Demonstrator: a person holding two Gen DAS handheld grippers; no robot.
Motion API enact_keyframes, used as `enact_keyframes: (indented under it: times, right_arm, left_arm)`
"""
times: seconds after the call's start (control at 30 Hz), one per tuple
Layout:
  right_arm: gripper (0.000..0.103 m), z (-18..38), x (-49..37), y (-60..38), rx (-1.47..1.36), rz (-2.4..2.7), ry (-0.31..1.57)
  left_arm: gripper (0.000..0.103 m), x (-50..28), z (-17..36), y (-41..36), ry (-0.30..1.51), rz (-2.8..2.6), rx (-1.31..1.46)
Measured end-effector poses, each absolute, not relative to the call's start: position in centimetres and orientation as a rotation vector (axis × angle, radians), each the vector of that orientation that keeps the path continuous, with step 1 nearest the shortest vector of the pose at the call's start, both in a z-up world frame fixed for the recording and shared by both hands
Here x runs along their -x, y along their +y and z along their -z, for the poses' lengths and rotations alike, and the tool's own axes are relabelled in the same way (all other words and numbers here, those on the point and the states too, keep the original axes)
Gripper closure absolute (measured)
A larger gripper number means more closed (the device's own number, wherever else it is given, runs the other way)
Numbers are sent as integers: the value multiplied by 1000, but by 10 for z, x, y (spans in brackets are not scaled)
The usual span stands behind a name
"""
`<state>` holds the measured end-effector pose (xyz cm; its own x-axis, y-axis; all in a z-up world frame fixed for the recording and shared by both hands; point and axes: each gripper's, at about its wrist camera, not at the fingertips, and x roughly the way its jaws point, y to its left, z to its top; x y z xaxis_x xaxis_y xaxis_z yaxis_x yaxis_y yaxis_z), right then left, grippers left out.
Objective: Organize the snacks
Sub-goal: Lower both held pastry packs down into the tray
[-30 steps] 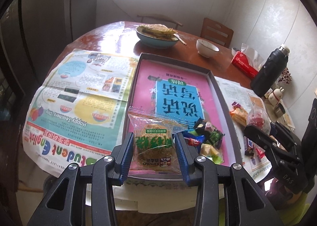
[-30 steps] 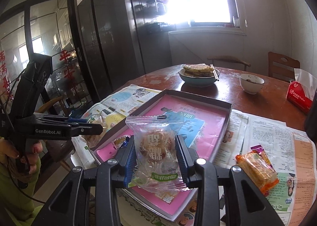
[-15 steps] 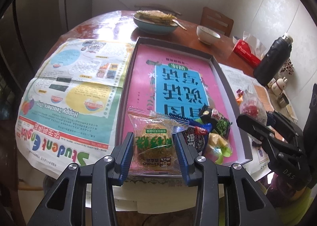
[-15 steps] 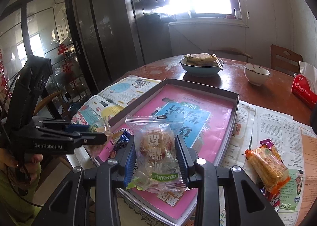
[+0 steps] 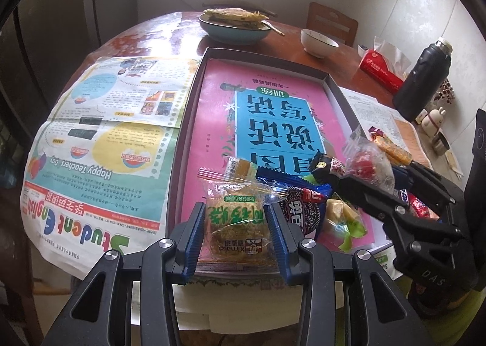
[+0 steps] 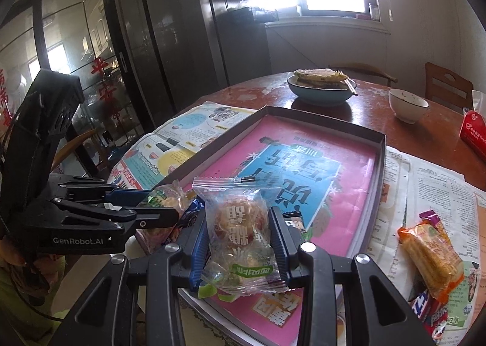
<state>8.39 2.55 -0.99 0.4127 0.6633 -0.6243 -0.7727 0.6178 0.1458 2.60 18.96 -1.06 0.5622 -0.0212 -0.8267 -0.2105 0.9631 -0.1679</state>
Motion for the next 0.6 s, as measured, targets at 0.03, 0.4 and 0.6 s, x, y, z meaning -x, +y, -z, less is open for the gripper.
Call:
enact_keyframes:
  times: [0.03, 0.4, 0.6]
  right_arm:
    - [64, 11, -86, 27, 177, -908, 704]
    - [64, 25, -92, 29, 183, -888, 729]
    - [64, 28, -95, 26, 197, -849, 717]
  left_arm:
    - [60, -27, 11, 190, 972, -114, 259]
    - [60, -33, 15, 189, 976, -113, 257]
    - [60, -34, 15, 188, 973, -110, 258]
